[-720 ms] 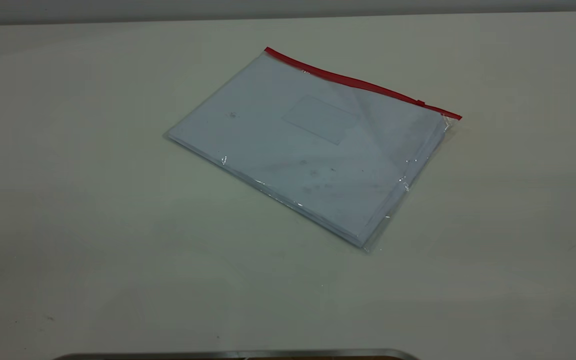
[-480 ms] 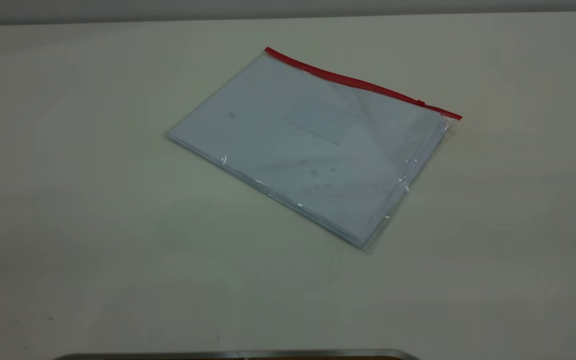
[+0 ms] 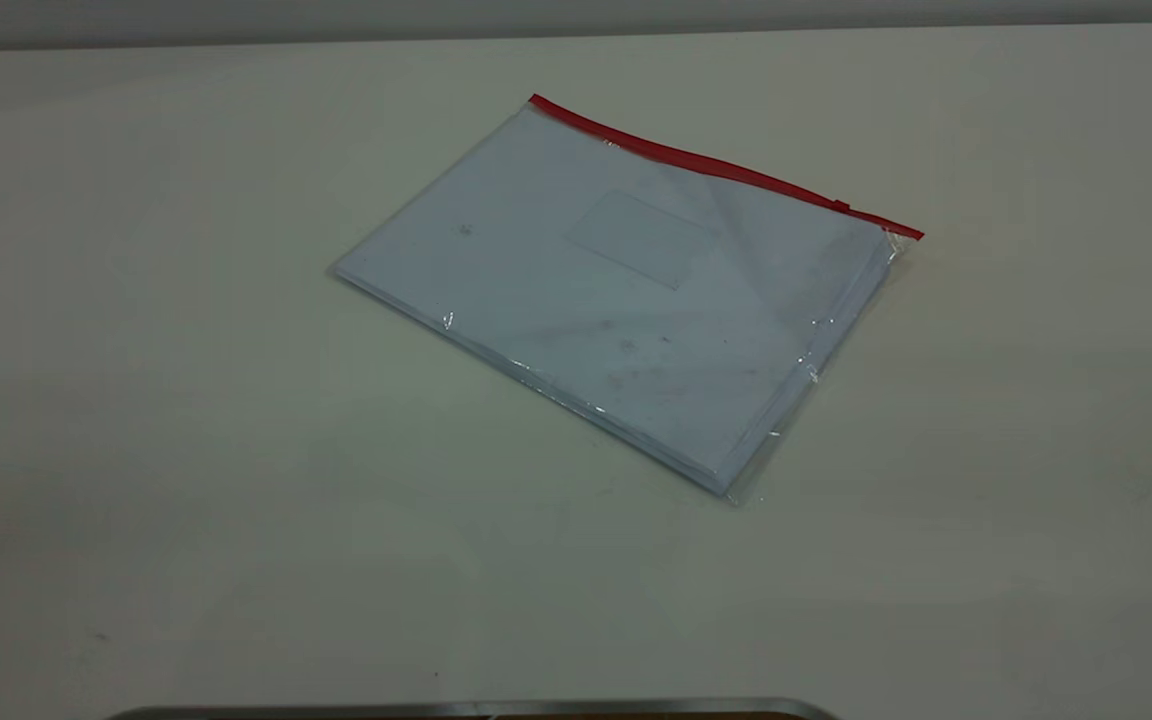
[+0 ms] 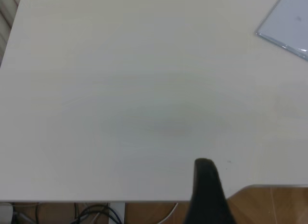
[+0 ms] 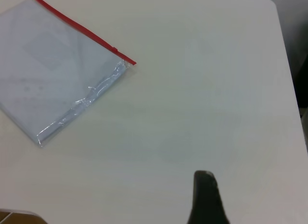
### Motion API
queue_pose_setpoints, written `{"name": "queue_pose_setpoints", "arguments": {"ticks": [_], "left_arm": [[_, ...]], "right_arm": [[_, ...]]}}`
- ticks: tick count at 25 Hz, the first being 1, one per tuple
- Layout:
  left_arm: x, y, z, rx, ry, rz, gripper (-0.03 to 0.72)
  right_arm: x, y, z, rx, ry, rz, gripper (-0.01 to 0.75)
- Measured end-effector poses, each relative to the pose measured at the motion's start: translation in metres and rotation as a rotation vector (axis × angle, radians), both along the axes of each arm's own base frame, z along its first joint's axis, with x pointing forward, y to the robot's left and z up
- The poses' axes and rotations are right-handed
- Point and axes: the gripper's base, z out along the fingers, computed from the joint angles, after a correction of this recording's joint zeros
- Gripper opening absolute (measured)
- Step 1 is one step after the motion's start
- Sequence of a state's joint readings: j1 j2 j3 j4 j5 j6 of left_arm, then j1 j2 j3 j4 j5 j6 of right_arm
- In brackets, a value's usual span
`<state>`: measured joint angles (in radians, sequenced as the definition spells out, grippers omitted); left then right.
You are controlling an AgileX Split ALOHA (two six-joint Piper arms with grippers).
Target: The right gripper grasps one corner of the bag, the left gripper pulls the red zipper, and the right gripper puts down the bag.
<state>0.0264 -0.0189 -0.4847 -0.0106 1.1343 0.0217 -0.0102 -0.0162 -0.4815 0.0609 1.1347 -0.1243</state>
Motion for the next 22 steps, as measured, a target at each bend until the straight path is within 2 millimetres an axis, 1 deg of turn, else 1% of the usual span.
{"name": "queue_pose_setpoints", "arguments": {"ticks": [22], "left_arm": [[0.0000, 0.0000, 0.0000, -0.001, 0.000, 0.001, 0.589]], "right_arm": [[0.0000, 0.0000, 0.0000, 0.000, 0.000, 0.000, 0.547]]}}
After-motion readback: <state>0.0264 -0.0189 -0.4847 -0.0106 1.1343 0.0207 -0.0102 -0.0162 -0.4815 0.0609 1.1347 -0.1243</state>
